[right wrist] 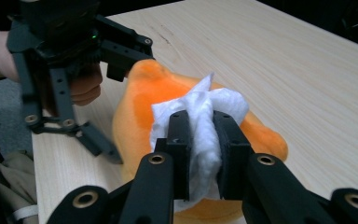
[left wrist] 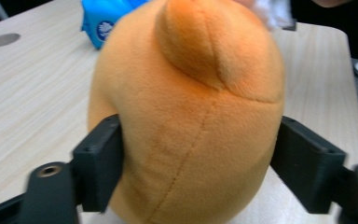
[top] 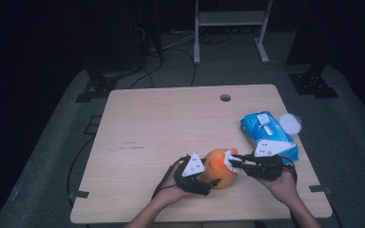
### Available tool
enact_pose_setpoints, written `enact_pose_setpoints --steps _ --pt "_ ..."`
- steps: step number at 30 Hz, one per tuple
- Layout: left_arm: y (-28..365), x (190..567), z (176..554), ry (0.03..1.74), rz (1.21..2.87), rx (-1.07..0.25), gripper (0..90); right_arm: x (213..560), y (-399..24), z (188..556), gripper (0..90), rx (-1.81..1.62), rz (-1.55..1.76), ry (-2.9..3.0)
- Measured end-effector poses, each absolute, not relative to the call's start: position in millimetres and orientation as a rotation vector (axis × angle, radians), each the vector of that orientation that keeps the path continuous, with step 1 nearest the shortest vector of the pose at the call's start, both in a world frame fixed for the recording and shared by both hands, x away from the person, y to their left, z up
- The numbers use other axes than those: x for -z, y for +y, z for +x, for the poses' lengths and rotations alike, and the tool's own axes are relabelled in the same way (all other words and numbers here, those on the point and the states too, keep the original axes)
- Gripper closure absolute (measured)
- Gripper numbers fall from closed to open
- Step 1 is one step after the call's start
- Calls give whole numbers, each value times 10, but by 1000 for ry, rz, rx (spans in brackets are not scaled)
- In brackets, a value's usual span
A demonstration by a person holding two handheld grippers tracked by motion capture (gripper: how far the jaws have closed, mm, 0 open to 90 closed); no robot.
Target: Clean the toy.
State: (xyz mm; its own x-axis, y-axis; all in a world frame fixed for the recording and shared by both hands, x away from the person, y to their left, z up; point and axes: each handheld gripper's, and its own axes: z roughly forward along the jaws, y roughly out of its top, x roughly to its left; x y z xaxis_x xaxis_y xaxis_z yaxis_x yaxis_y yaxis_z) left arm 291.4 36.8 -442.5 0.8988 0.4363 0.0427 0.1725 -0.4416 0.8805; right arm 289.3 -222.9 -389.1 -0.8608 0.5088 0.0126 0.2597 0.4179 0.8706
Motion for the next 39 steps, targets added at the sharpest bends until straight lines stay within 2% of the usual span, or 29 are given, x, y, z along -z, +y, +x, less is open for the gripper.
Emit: enact_pose_setpoints --steps 9,20,27,31,35,37,39 --pt "279 4430 2857 428 2048 -353 283 3779 -1777 2669 772 -1346 455 2442" --pt "285 4450 2879 420 2024 -313 279 3776 -2114 2798 772 -1299 594 2351" --pt "274 4477 2846 386 2050 -322 274 3795 -2013 2789 769 -1393 560 2405" --pt "322 4468 2882 400 2023 -296 273 3806 -2142 2884 769 -1376 620 2409" --pt "415 4456 2924 371 1972 -258 206 3902 -2334 2946 769 -1313 707 2401" --pt "418 4484 2969 395 1969 -251 123 3918 -2393 2950 769 -1324 731 2406" --pt "404 4515 2989 402 1969 -258 78 3918 -2390 2946 769 -1348 717 2417"
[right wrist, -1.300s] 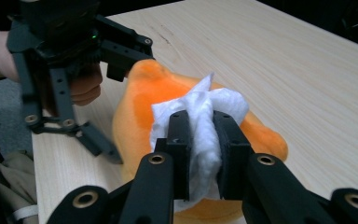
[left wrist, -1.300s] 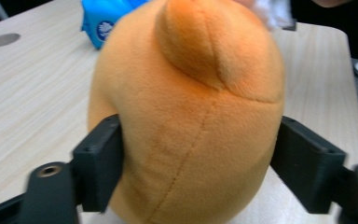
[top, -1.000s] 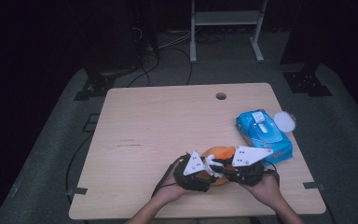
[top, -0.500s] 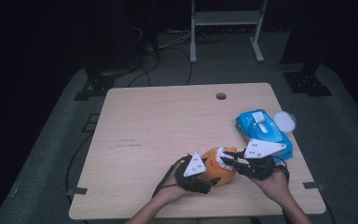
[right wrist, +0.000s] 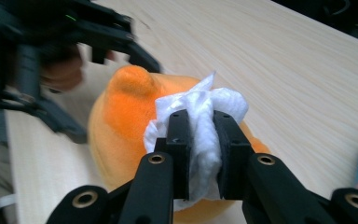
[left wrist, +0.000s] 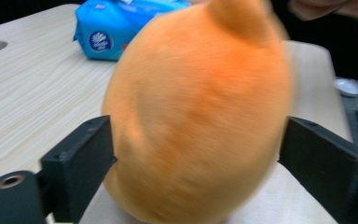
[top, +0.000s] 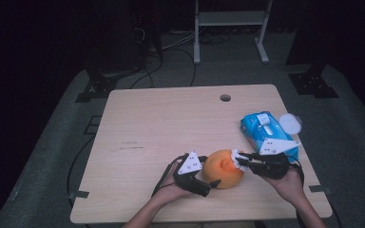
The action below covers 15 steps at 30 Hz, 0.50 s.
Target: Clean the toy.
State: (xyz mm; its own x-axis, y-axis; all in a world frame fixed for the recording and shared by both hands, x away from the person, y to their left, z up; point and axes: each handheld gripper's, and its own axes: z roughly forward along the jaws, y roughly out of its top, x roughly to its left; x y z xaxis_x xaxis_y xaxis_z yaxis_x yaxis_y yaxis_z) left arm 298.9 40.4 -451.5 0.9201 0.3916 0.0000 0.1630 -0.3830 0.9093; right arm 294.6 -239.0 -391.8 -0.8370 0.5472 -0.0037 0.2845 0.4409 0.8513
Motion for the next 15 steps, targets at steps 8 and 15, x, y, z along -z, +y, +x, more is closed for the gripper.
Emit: enact_pose_setpoints --steps 8,15 --pt "440 4266 2951 339 2019 -360 315 3841 -2276 2970 770 -1459 715 2386" --pt "685 4085 2963 359 2098 -514 352 3965 -2079 3243 770 -1520 781 2400"
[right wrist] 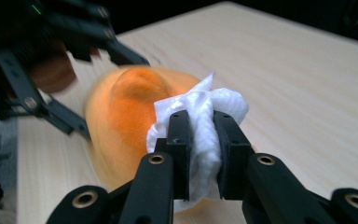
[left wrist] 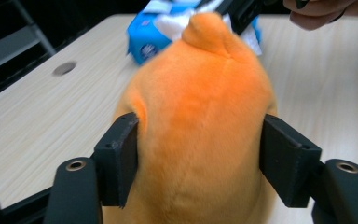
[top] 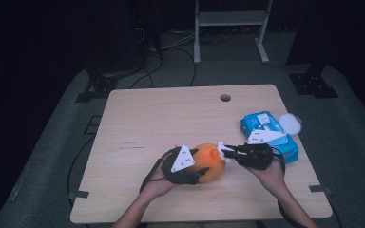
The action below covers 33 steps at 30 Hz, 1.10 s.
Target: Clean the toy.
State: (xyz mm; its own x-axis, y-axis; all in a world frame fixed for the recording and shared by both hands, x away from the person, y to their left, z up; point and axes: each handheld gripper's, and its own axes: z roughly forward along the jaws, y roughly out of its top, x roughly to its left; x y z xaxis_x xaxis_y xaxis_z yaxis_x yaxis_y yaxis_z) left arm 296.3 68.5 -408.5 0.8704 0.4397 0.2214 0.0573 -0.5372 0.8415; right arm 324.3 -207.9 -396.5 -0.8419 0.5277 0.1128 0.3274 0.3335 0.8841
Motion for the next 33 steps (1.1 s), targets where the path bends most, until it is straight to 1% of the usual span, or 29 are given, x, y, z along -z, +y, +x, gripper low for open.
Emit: enact_pose_setpoints --steps 2,4,9,11,15,18,21,24,25,26,28,31,33 --pt "692 4153 2966 369 2133 -512 359 4057 -2010 3311 769 -1462 787 2449" --pt "688 4195 2939 378 2121 -494 361 4108 -1990 3336 770 -1457 798 2472" --pt "648 4238 2841 367 2135 -475 359 3995 -2030 3265 769 -1462 779 2453" --pt "628 4270 2766 365 2150 -440 362 3935 -2005 3182 769 -1467 747 2463" --pt "631 4287 2699 367 2154 -418 367 3946 -1995 3114 767 -1480 726 2486" --pt "617 4283 2587 337 2144 -336 385 3919 -2025 3068 767 -1516 717 2486" --pt "575 4281 2511 309 2150 -327 392 3905 -2013 3032 767 -1503 698 2508" --pt "586 4276 2486 300 2148 -273 392 4021 -1987 3016 767 -1428 703 2572" --pt "586 4276 2486 300 2148 -273 392 4021 -1987 3016 767 -1428 703 2572" --pt "601 4230 2476 271 2144 -223 383 4115 -1992 2989 767 -1433 715 2604" --pt "605 4155 2482 239 2135 -190 336 4154 -2011 2947 768 -1436 722 2614" --pt "600 4074 2513 218 2121 -220 274 4183 -2034 2905 768 -1433 710 2619" --pt "579 3969 2640 217 2097 -232 238 4209 -2034 2881 768 -1435 699 2633"
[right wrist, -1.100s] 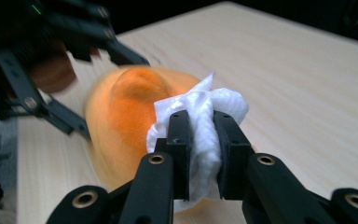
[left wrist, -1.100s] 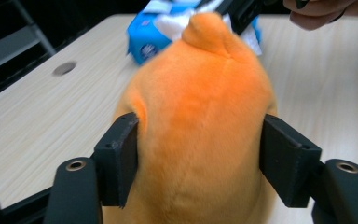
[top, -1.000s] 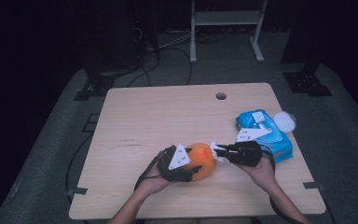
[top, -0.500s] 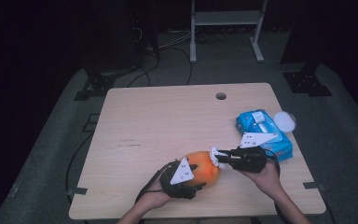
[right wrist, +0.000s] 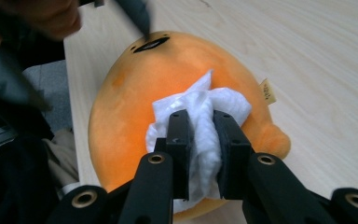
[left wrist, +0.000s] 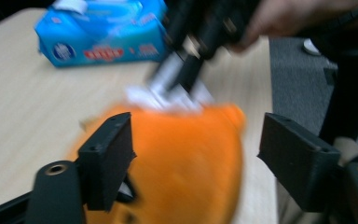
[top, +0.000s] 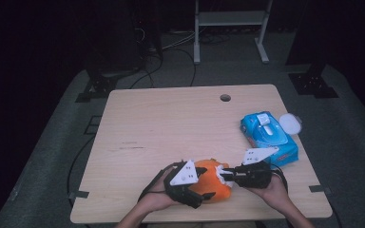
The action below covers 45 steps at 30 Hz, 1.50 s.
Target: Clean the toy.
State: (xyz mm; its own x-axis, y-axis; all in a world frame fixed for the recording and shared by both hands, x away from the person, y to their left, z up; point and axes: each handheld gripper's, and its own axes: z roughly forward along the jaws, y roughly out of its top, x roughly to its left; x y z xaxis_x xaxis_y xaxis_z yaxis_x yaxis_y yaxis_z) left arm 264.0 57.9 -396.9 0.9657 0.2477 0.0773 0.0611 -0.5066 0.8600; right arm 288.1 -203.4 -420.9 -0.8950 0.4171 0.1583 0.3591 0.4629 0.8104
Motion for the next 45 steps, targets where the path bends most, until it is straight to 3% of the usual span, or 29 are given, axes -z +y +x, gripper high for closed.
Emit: enact_pose_setpoints --steps 5,10,13,19,23,38,45 --pt "474 4054 2863 224 2187 -200 167 4227 -2055 2855 768 -1460 687 2642" --pt "448 4255 2948 251 2184 -138 167 4266 -2182 2853 768 -1524 725 2623" --pt "441 4257 2926 239 2201 -175 175 4244 -2291 2843 768 -1583 757 2592" --pt "416 4190 2857 272 2199 -287 469 4217 -2521 2804 764 -1620 810 2545" --pt "431 4104 2909 308 2152 -294 537 4194 -2666 2795 763 -1662 854 2495" --pt "749 3915 3467 519 2070 -539 526 4288 -2808 2957 764 -1398 936 2467" --pt "811 4108 3529 579 2065 -481 484 4398 -2767 2978 688 -1264 931 2519"
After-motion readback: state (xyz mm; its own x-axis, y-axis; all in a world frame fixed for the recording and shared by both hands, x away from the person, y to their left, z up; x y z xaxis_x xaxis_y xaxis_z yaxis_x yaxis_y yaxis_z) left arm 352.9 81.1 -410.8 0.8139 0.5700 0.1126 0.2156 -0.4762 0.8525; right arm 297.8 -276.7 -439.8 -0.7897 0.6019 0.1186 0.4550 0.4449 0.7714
